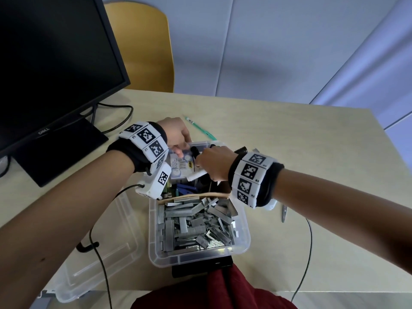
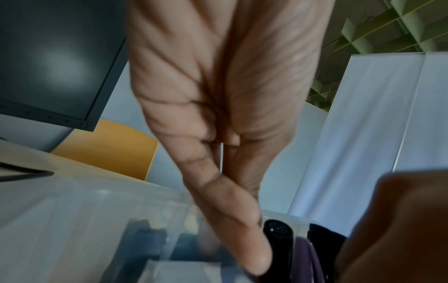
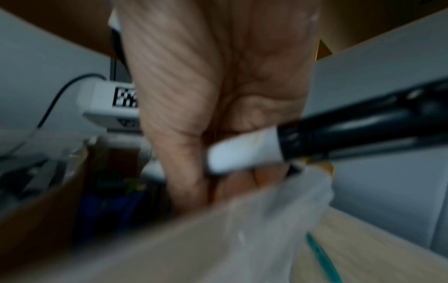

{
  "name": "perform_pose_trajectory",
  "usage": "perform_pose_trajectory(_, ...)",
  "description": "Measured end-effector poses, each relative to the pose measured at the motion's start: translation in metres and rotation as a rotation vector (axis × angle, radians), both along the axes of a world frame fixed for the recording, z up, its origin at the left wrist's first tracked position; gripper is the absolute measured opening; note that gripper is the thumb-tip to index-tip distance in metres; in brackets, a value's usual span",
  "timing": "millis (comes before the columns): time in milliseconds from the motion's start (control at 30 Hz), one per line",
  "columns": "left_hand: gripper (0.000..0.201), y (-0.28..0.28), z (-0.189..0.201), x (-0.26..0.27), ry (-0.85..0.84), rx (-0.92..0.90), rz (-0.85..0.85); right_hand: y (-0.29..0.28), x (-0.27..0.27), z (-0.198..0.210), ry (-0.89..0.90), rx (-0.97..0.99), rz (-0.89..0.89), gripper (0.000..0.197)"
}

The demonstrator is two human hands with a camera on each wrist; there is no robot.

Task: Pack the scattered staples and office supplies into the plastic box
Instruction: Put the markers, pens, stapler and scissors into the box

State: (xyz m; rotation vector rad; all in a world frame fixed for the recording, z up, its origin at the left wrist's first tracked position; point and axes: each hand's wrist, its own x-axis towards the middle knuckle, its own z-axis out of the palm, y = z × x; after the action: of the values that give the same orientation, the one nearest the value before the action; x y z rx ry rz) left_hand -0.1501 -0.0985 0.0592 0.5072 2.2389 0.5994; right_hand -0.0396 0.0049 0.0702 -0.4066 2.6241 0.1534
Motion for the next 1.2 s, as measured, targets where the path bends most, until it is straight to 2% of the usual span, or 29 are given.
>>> perform_pose_trajectory(100, 0.005, 0.0, 0.0, -0.001, -0.004, 0.0, -0.01, 0.005, -0.006, 0.018, -0.071, 0.054, 0.076, 0.014)
perform_pose_trajectory(233, 0.008, 0.0, -0.002, -0.003, -0.004, 0.007, 0.017, 0.006, -0.003, 0.031, -0.024, 0.167, 0.176, 0.021)
perform_pose_trajectory(333, 0.013, 0.0, -0.002, -0.001, 0.02, 0.007, 0.01, 0.002, 0.002, 0.03, 0.004, 0.204, 0.23, 0.011)
perform_pose_trajectory(400, 0.016, 0.0, -0.002, 0.001, 0.043, 0.004, 0.007, 0.001, 0.002, 0.027, 0.004, 0.182, 0.223, 0.011)
perform_pose_trajectory(433, 0.017, 0.0, -0.001, 0.002, 0.055, 0.001, 0.002, 0.002, 0.0, 0.025, -0.007, 0.156, 0.198, 0.018)
perform_pose_trajectory(600, 0.015, 0.0, -0.003, 0.0, 0.06, -0.004, -0.008, 0.013, -0.004, 0.013, -0.102, -0.04, 0.014, 0.034)
perform_pose_trajectory(833, 0.001, 0.0, -0.007, -0.003, 0.082, 0.004, -0.017, 0.015, 0.005, 0.001, 0.042, -0.121, -0.032, 0.027)
perform_pose_trajectory(1000, 0.009, -0.001, -0.011, -0.003, 0.097, 0.032, 0.016, 0.019, -0.001, 0.003, 0.116, -0.135, -0.086, 0.024)
perform_pose_trajectory(1200, 0.012, 0.0, -0.012, -0.005, 0.089, 0.026, 0.01, 0.018, 0.004, -0.003, 0.237, -0.103, -0.013, 0.024)
